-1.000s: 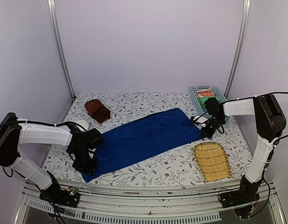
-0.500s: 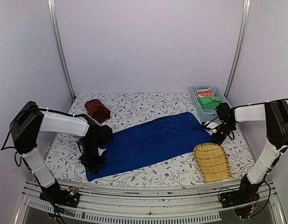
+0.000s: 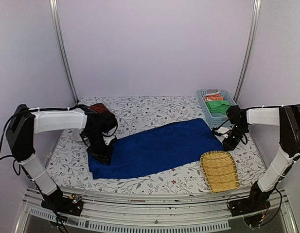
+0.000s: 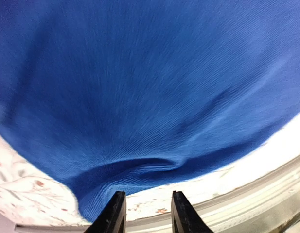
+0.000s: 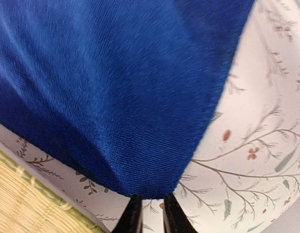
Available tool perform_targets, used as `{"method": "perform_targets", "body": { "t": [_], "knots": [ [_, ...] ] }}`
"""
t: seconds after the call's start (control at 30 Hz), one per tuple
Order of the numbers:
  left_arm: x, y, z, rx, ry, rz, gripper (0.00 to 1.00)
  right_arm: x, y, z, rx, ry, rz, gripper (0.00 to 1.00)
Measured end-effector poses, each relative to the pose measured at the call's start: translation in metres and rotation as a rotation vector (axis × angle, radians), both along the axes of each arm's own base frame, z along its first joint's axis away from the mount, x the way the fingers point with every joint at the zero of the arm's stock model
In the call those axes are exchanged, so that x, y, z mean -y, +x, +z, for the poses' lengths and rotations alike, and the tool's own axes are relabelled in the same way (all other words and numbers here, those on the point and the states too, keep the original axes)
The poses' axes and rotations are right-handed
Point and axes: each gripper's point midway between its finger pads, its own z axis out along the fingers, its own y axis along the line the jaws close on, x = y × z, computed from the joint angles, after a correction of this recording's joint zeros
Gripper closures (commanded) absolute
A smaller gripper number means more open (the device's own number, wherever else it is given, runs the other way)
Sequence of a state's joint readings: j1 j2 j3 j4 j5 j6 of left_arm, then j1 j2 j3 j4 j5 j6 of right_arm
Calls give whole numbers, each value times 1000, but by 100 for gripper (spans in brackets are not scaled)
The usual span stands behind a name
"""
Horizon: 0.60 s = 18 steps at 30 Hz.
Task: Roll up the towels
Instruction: Adjust the towel at the center of the board.
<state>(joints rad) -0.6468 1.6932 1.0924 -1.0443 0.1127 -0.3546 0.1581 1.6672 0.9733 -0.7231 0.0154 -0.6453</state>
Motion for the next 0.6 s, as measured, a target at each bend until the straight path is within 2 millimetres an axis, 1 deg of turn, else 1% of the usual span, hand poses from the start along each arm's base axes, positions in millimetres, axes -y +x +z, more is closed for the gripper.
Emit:
{"method": "perform_targets", "body": {
  "t": [0.07, 0.13, 0.2, 0.27, 0.33, 0.47, 0.6],
  "knots": [
    [10, 20, 28, 92, -58, 4, 62, -3, 10, 16, 14, 14, 1, 74],
    [14, 37, 55, 177, -110, 17, 62, -10, 31, 42, 64, 42, 6, 74],
    [8, 45, 65, 213, -122, 39, 62, -19, 52, 69, 134, 78, 17, 73],
    [-4, 47, 63, 208, -102, 64, 63, -27, 66, 88, 184, 105, 30, 73],
    [-15, 46, 51, 194, -75, 84, 62, -35, 71, 96, 207, 118, 46, 74],
    [-33, 43, 26, 158, 15, 95, 53, -49, 78, 95, 203, 130, 76, 74],
    [-48, 47, 3, 167, 114, 83, 53, -63, 106, 87, 219, 142, 91, 74]
  ]
}}
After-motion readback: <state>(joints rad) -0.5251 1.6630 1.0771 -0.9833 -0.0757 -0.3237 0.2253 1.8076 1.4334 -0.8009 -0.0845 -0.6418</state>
